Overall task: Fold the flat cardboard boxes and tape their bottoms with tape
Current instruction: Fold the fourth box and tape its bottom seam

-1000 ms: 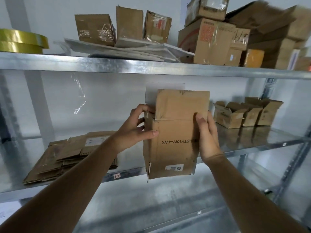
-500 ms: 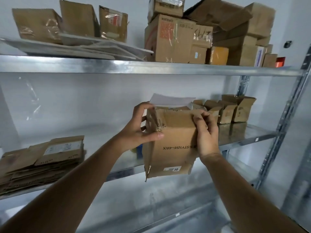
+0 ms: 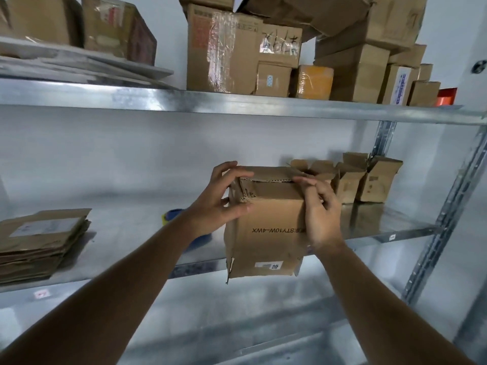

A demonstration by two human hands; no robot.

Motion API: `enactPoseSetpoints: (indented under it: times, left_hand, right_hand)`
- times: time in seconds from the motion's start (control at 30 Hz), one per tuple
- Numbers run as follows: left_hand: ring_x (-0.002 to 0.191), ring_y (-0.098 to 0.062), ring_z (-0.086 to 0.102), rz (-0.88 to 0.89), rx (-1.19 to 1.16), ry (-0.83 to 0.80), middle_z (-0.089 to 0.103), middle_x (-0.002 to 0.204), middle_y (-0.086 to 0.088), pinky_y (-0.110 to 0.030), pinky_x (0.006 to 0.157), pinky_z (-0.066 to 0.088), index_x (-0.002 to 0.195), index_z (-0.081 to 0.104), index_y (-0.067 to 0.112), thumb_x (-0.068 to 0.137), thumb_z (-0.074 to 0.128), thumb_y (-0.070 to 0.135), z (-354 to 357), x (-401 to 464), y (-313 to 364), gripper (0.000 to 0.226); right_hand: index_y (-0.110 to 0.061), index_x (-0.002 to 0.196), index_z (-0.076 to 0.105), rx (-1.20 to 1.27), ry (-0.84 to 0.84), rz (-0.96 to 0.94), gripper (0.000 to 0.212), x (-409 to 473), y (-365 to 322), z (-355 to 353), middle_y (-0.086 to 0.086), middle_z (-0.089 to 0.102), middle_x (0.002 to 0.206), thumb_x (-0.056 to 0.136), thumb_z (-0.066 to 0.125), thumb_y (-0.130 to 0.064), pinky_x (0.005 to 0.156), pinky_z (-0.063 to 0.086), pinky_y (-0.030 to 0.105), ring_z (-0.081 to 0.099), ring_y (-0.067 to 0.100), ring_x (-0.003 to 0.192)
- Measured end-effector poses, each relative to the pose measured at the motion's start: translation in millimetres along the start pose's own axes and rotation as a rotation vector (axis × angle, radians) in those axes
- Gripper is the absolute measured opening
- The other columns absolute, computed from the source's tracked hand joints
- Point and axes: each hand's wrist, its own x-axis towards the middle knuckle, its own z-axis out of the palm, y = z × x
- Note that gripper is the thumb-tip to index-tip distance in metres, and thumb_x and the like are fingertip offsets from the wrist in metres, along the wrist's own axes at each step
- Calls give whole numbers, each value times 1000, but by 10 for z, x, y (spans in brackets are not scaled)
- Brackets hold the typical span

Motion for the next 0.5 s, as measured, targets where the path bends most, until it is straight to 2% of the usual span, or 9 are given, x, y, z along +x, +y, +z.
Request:
enactPoseSetpoints:
  times: [0.1,0.17,0.27,0.37,0.5]
  left_hand:
    - [149,-1,29,-2,31,-15,24,161,14,-42,112,47,145,53,31,85,65,23,185,123,-41,62]
    - [151,-3,26,7,46,-3,26,163,14,-44,113,48,147,53,30,86,63,22,290,216,-101,62]
    - [151,-3,28,5,70,17,25,164,16,-45,114,47,148,51,31,89,70,39,388,376,-261,63]
    - [147,-1,33,1,78,23,27,163,19,-46,113,48,146,53,34,82,72,59,436,575,-422,71]
    - [146,-2,37,17,98,49,34,160,17,-39,114,46,143,57,33,81,71,62,452,841,-686,71]
  right_hand:
    - [-20,97,81,-2,24,17,22,126,176,-85,-3,70,123,97,59,-15,115,38,26,58,9,128]
    - [-19,99,81,-19,14,18,25,239,253,-132,-10,69,121,100,57,-13,112,37,19,58,3,126]
    - [-12,104,80,-49,-9,10,26,442,404,-173,-11,69,124,102,55,-7,106,37,9,58,-3,124]
    - [-12,105,80,-68,-7,0,25,630,617,-156,-7,69,127,102,56,-8,109,37,12,58,1,126]
    - [-13,105,80,-66,6,6,23,836,877,-111,-5,69,128,100,57,-14,108,39,13,59,2,125]
